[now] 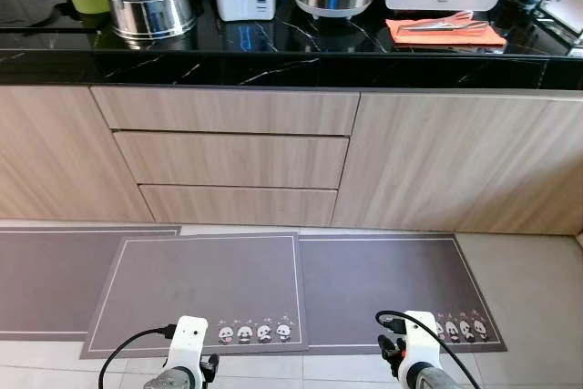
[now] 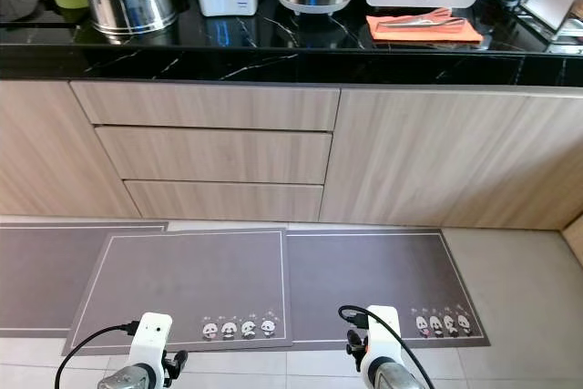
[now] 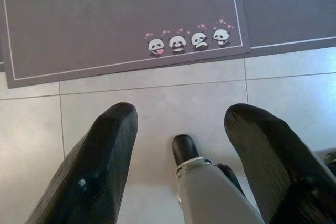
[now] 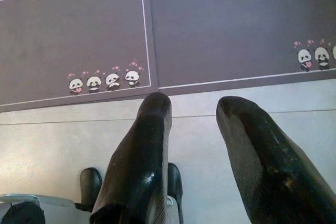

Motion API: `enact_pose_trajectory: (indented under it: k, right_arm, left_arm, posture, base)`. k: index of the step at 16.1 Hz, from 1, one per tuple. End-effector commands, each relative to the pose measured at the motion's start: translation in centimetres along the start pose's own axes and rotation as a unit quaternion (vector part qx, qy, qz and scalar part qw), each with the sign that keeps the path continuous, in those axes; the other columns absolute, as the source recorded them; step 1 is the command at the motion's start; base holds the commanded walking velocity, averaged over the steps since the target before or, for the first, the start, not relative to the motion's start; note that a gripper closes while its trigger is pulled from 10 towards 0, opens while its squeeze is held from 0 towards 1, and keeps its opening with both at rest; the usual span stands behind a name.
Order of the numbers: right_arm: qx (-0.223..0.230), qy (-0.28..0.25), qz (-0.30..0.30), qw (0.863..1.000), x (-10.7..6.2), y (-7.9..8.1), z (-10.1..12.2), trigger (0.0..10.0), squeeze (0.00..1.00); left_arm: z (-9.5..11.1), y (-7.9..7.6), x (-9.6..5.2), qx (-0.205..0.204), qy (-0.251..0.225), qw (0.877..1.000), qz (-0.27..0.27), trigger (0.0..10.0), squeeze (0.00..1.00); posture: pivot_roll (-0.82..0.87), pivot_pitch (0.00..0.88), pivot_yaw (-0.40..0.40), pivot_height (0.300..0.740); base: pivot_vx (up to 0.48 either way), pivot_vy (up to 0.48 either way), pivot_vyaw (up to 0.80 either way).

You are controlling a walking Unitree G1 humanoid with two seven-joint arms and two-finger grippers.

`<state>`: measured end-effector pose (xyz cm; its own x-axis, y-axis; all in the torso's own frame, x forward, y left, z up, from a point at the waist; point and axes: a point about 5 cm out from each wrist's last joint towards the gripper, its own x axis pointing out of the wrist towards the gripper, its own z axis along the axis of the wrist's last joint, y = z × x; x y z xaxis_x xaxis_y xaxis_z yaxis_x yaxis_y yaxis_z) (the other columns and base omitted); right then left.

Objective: Kitchen organization

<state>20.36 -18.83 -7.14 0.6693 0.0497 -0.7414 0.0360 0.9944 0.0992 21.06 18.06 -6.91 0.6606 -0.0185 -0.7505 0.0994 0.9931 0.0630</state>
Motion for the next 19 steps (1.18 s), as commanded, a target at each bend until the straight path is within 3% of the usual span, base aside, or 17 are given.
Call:
enact_pose_trajectory:
  k: [1,15,19]
  right_arm:
    - [0.004,0.005,-0.005,1.0,0.0,-0.08,-0.06,10.0,0.0]
    - [0.003,0.012,-0.005,1.0,-0.09,-0.1,-0.48,10.0,0.0]
    - [0.005,0.011,-0.005,1.0,-0.05,0.2,-0.57,10.0,0.0]
  left_arm:
    - [-0.02,-0.01,0.02,0.004,0.004,1.0,-0.002,10.0,0.0]
    - [-0.43,-0.8,-0.03,0.016,0.01,0.999,-0.027,10.0,0.0]
    - [0.05,-0.67,0.07,0.037,0.007,0.999,-0.032,10.0,0.0]
  posture:
    - [-0.07,0.0,-0.018,0.74]
    - [-0.08,0.0,-0.008,0.74]
    - [-0.09,0.0,0.015,0.74]
  base:
    - [0.0,0.0,-0.66]
    - [0.0,0.0,-0.61]
    - [0.14,0.0,-0.59]
